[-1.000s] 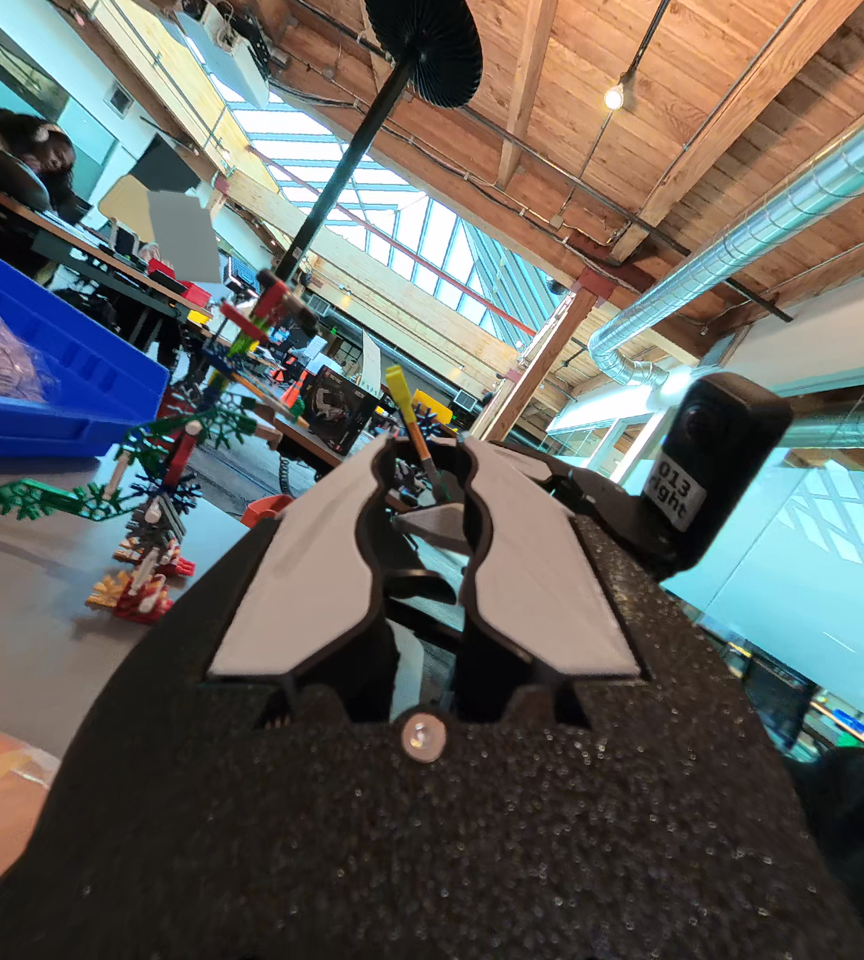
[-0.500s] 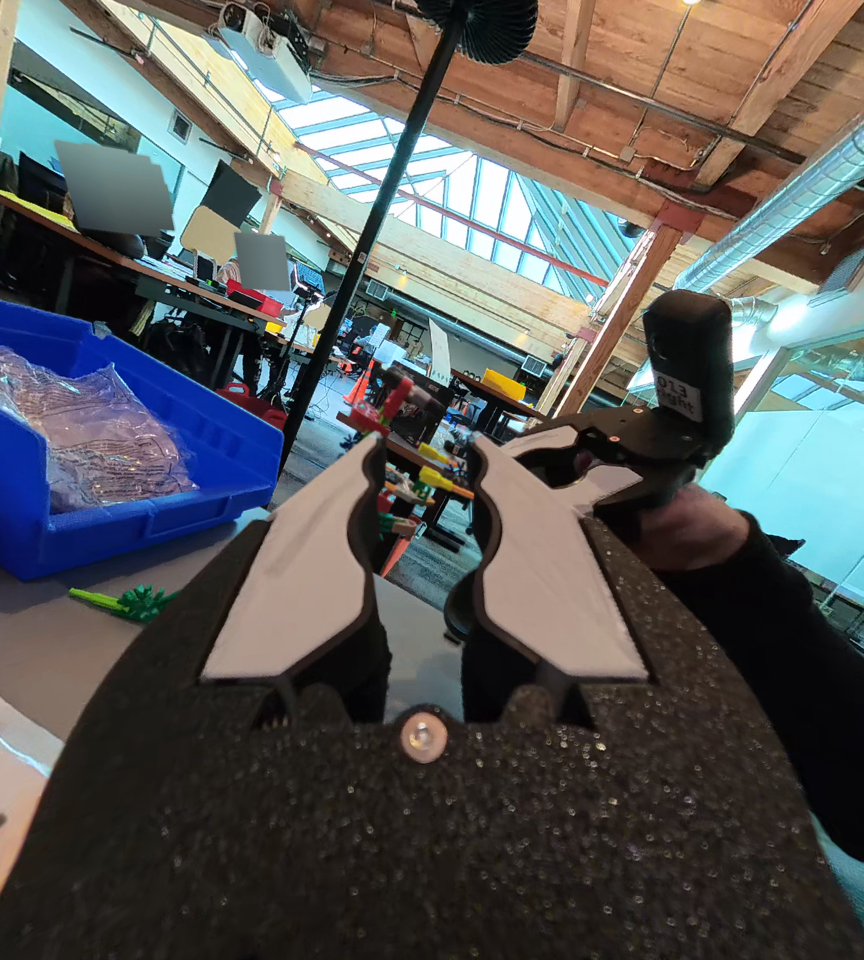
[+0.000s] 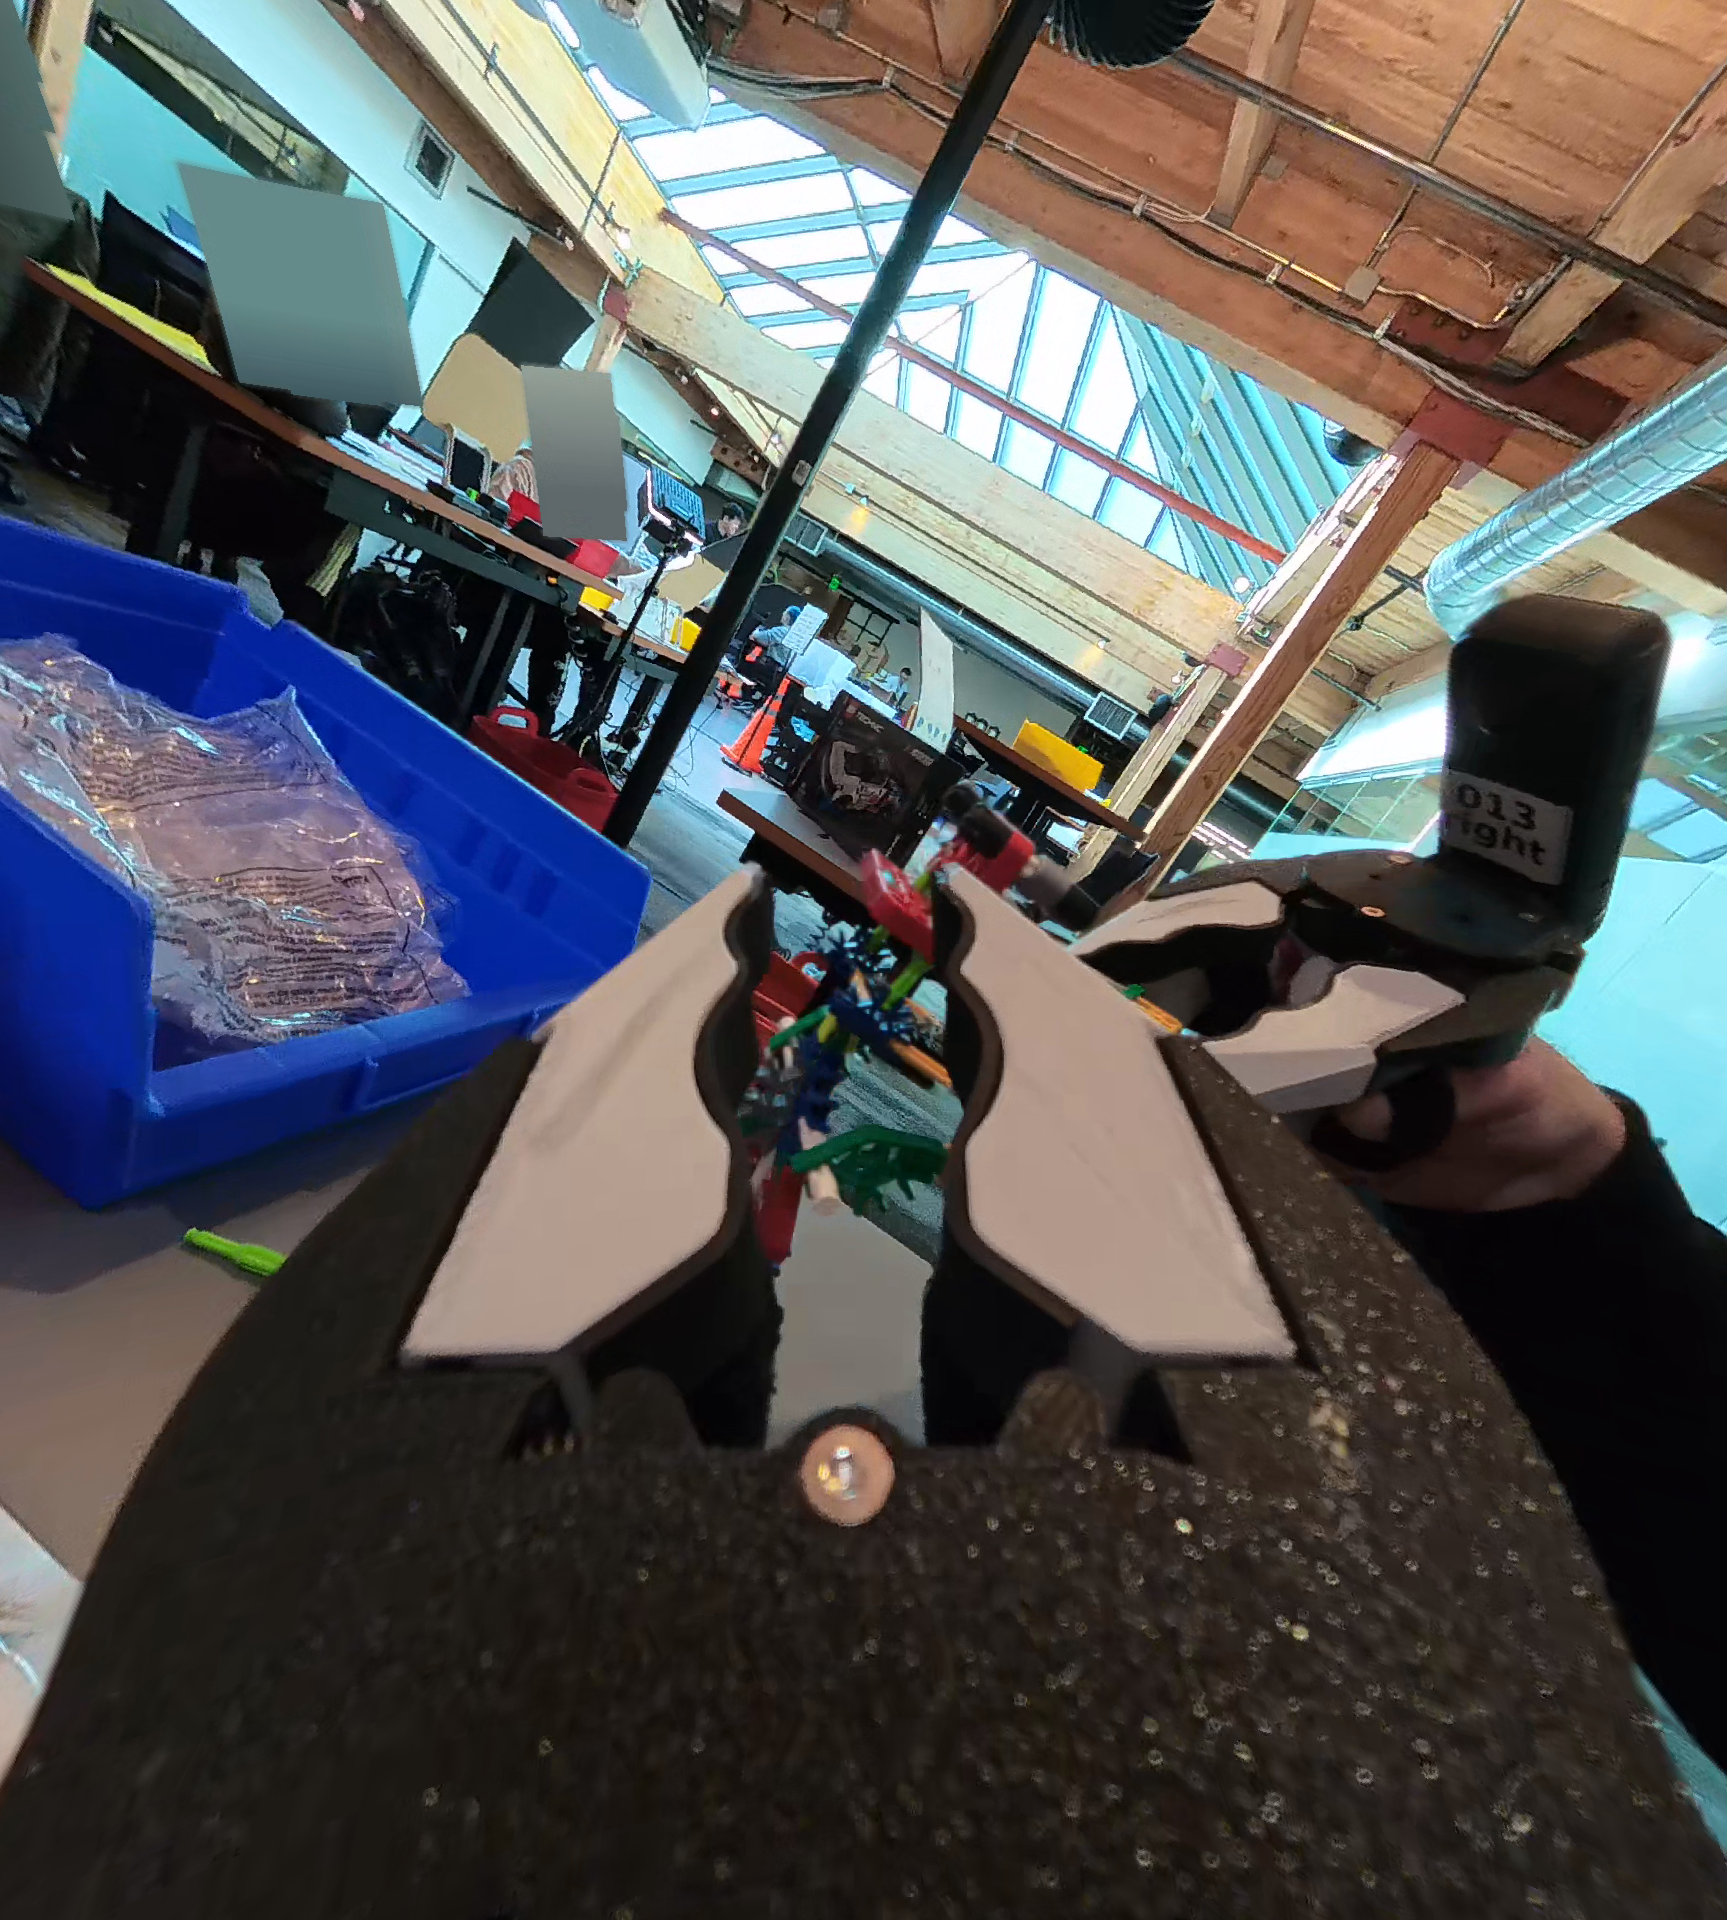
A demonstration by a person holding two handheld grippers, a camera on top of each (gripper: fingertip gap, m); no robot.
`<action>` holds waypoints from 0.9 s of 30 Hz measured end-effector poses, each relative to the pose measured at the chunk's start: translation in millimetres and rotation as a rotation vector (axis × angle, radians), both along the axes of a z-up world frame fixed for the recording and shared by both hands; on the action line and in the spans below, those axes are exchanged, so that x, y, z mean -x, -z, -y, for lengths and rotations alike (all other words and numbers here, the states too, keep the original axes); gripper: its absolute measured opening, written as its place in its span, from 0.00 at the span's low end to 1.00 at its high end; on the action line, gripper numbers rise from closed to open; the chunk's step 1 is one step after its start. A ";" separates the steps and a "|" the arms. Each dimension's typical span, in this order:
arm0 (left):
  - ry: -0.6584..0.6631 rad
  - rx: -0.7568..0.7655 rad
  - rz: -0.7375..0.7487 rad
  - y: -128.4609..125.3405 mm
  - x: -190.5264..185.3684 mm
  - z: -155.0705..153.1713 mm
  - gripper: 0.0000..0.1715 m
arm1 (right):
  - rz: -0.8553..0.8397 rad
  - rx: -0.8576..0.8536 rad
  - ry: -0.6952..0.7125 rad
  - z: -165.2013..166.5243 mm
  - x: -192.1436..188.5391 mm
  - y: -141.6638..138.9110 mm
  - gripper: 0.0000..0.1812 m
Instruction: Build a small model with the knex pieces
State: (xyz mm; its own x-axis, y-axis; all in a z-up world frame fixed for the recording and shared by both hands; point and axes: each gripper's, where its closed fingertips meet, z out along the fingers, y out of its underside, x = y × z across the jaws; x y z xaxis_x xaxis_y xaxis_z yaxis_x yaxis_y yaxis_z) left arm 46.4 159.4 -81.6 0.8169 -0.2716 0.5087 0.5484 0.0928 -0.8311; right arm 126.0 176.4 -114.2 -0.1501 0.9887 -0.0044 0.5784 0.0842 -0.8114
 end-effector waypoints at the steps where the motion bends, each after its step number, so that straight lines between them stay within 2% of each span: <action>1: 0.006 0.007 0.021 2.8 2.3 -3.5 0.15 | -0.013 0.008 0.007 -1.7 1.1 -0.5 0.26; 4: 0.038 -0.005 0.071 5.8 3.1 -8.2 0.15 | -0.029 0.017 0.009 -3.4 2.1 4.1 0.26; 11: 0.071 0.002 0.055 13.3 -4.4 -12.1 0.15 | -0.015 -0.024 0.029 -8.8 3.6 19.8 0.26; 16: 0.071 -0.003 0.037 14.4 -7.0 -12.5 0.15 | -0.004 -0.109 0.044 -12.0 4.4 22.5 0.28; 27: 0.077 -0.028 -0.007 9.7 -10.6 -11.4 0.14 | -0.061 -0.115 0.050 -10.1 5.2 13.8 0.25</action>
